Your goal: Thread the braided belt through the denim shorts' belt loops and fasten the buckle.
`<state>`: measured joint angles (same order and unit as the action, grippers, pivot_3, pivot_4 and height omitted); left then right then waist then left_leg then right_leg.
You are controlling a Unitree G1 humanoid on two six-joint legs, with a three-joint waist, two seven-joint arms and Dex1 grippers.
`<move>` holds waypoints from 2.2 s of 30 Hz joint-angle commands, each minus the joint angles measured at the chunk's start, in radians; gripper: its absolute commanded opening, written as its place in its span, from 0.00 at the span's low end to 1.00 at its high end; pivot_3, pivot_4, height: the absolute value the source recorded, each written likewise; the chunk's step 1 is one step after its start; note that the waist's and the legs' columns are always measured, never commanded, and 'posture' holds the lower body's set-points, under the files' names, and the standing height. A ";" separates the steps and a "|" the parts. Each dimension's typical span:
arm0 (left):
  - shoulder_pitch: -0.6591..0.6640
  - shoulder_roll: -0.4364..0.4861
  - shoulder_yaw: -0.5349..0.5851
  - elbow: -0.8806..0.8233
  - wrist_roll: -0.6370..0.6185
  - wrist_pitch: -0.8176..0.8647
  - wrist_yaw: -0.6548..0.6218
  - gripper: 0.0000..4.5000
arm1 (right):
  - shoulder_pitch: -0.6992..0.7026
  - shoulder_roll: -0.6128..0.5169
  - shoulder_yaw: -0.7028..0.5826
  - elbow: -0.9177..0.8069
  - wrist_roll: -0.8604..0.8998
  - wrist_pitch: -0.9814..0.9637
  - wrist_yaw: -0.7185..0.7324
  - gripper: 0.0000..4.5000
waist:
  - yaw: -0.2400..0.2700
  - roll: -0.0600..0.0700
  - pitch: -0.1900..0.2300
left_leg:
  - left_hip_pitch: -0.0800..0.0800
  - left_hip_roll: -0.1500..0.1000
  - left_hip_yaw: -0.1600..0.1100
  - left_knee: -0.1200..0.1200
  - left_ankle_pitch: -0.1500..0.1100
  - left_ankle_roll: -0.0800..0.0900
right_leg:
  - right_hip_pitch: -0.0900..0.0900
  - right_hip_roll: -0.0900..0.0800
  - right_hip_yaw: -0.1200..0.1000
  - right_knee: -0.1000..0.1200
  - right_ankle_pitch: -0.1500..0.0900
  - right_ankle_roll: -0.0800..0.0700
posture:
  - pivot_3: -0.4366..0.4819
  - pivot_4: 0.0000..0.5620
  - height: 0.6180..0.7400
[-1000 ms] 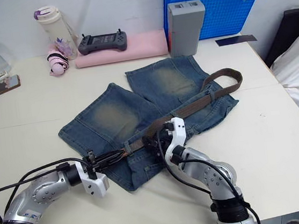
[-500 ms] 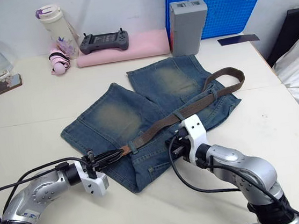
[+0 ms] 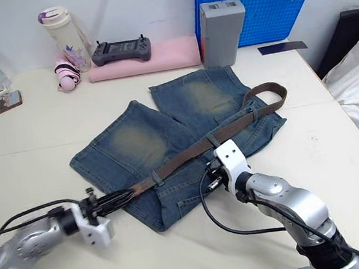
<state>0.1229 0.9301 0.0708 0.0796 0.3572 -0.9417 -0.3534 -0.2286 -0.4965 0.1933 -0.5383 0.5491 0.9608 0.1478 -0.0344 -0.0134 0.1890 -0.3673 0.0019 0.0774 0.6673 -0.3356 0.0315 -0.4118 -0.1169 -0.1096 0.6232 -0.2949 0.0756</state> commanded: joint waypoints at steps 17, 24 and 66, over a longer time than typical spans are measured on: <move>0.143 0.331 0.211 0.724 0.045 -0.451 0.196 0.19 | -0.009 0.071 0.036 0.046 -0.099 0.025 0.074 0.00 | 0.004 -0.009 -0.005 | 0.001 0.001 0.000 -0.001 -0.003 0.004 | -0.001 -0.001 -0.001 -0.001 -0.001 -0.003 | 0.48 0.27 0.87; 0.132 0.316 0.146 0.434 -0.153 -0.376 0.155 0.74 | -0.017 0.083 0.024 0.047 -0.117 0.031 0.086 0.00 | 0.003 -0.010 -0.006 | 0.000 0.001 0.001 -0.001 -0.002 0.000 | -0.001 -0.001 -0.002 0.001 -0.001 -0.003 | 0.48 0.27 0.87; -0.337 0.069 -0.363 -0.173 -0.454 0.782 -0.556 0.27 | -0.089 -0.310 -0.266 -0.073 0.098 -0.026 0.463 1.00 | 0.028 0.001 0.000 | -0.001 0.001 0.000 0.010 0.002 -0.001 | 0.001 0.002 0.000 0.003 -0.001 -0.002 | 0.48 0.27 0.87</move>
<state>-0.2436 0.9463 -0.3419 -0.1424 -0.1207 -0.1523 -0.8634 -0.3244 -0.7678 -0.0937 -0.6081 0.7038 1.0081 0.5698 -0.0067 -0.0127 0.1895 -0.3681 0.0031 0.0774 0.6769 -0.3337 0.0308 -0.4116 -0.1151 -0.1095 0.6259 -0.2957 0.0730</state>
